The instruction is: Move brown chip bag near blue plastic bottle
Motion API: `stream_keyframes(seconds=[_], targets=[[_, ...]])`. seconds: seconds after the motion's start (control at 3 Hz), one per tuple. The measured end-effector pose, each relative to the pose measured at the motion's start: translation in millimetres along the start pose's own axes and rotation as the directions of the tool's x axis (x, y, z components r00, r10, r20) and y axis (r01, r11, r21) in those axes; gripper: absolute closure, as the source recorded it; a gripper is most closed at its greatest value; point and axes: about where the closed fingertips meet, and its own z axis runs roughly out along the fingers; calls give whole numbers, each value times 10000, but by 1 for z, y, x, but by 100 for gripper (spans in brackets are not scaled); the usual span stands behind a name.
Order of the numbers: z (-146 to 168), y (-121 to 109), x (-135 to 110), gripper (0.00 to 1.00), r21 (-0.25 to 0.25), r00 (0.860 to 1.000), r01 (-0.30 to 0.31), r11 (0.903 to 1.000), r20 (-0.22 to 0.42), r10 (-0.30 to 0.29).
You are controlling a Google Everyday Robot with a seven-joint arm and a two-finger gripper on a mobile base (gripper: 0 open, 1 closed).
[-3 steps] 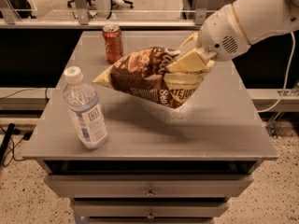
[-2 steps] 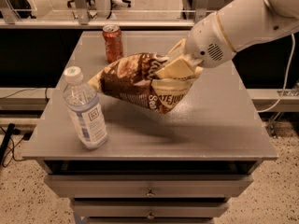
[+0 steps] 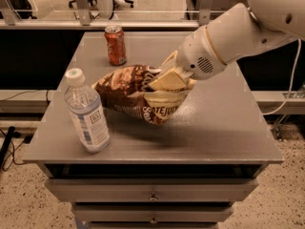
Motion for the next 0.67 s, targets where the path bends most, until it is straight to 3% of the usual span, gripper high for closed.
stream_keyframes(seconds=[0.33,0.67], targets=[[6,2,5,61,26,9998,-160,9999,-110,160],[11,4,11,29,26,9992,-347,9994,-204,347]])
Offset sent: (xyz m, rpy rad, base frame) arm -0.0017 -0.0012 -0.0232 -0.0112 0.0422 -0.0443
